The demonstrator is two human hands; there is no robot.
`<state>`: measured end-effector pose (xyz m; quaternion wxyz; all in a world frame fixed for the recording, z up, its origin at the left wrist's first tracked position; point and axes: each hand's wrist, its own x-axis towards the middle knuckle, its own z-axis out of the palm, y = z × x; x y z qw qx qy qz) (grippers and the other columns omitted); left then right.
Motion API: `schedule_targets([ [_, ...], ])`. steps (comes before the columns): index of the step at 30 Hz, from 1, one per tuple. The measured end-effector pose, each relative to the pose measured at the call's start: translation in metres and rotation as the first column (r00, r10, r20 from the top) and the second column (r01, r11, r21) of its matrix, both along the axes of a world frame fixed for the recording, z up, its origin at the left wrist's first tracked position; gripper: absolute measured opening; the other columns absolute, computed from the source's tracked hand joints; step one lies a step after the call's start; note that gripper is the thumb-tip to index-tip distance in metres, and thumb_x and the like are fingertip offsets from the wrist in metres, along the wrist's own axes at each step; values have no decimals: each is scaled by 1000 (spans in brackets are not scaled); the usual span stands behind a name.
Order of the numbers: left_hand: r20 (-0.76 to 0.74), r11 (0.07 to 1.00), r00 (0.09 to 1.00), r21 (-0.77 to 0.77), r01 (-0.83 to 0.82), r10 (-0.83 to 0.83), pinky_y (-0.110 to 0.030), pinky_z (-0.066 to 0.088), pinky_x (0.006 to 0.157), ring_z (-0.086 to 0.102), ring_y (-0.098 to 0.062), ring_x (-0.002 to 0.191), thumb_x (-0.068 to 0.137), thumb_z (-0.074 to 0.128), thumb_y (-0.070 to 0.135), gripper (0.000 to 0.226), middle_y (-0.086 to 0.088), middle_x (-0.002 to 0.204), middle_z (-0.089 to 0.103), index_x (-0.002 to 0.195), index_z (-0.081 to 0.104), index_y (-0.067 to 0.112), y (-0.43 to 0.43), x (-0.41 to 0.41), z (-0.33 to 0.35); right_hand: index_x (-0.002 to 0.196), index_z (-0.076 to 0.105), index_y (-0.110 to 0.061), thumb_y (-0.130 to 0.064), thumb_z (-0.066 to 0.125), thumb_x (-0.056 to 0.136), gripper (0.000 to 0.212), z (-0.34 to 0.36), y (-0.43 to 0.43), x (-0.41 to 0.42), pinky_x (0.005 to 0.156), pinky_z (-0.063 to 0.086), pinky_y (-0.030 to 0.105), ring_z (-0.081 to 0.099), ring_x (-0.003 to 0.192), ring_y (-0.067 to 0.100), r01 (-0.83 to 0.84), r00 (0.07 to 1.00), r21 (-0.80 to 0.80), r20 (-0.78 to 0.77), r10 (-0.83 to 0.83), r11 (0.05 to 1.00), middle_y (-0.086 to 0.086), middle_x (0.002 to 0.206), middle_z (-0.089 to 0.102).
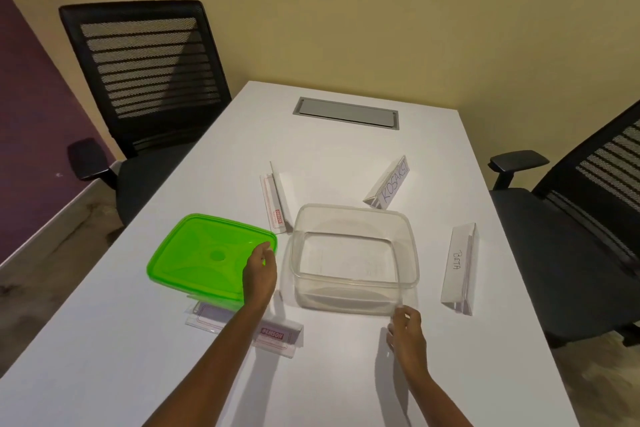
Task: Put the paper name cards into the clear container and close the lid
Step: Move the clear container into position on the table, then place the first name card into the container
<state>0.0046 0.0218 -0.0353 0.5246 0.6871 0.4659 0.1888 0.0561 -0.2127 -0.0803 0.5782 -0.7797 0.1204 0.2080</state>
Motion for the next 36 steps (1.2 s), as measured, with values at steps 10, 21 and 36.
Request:
schedule_targets([
  [10,-384,952,916,304,10,113,-50,22,115,16,-33,147,93,50,15,56,-20,157,19,145,31,6,6,-73,-20,78,57,-9,-1,40,90,22,4,52,-45,43,35,19,45,46,16,-269,948,58,-160,275,961,5,60,55],
  [21,-384,990,922,144,3,53,-47,30,112,25,-33,143,93,54,22,65,-13,160,7,147,24,2,10,-101,-25,59,44,-4,-2,41,96,37,12,118,-62,28,27,10,36,19,8,-191,882,254,-379,279,948,8,37,46],
  [36,-244,941,913,-7,-338,326,-45,41,102,51,-42,121,90,47,0,49,-30,135,49,138,39,-6,49,-148,-22,124,48,7,18,49,82,44,36,115,-68,49,55,20,61,55,21,-328,863,304,-288,414,894,21,79,65],
])
